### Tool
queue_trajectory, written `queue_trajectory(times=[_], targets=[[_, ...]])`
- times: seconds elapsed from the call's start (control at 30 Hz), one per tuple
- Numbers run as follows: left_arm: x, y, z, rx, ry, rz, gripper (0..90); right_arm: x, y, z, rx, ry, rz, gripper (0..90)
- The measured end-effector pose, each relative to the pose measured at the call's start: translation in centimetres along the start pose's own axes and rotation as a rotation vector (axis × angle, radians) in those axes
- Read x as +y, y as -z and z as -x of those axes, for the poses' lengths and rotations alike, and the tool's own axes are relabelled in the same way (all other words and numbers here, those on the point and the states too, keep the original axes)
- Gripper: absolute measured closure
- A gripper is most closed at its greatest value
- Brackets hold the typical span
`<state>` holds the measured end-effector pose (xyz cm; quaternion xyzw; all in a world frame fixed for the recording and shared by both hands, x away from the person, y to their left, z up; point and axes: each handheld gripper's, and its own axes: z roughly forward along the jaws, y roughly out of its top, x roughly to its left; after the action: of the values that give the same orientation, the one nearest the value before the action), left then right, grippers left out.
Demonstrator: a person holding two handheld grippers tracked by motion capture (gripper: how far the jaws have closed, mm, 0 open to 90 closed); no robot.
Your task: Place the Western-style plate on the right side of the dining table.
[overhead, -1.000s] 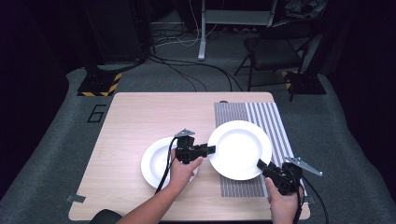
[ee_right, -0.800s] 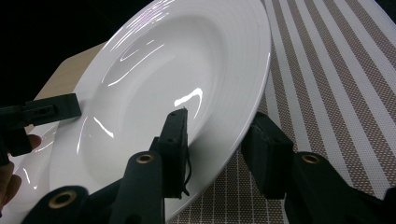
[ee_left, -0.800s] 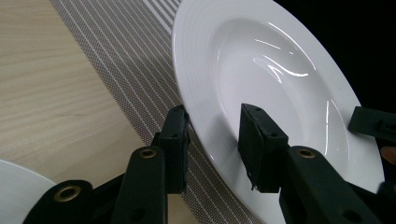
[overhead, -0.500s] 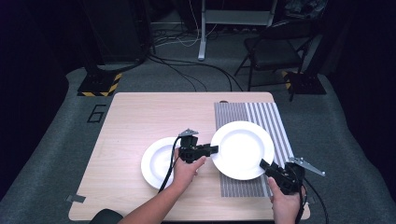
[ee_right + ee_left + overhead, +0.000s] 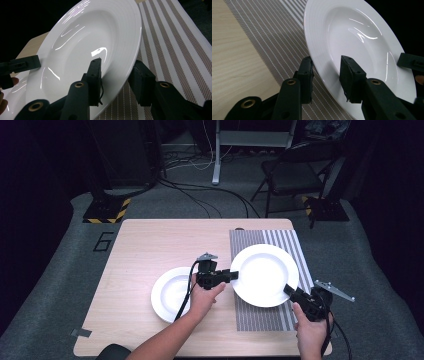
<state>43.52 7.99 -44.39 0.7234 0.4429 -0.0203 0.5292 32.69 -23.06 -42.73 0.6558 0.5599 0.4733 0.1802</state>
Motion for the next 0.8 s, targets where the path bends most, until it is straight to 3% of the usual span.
queue_trajectory(times=[0.53,0.8], targets=[[-0.4,-2.7,0.1,0.007,-0.025,-0.021,63.7,-0.2,-0.9,2.3,-0.035,-0.024,-0.004,62.3],[-0.8,-3.8,-0.1,0.02,-0.018,-0.034,63.7,-0.6,-1.4,3.1,-0.051,-0.03,-0.015,62.3]])
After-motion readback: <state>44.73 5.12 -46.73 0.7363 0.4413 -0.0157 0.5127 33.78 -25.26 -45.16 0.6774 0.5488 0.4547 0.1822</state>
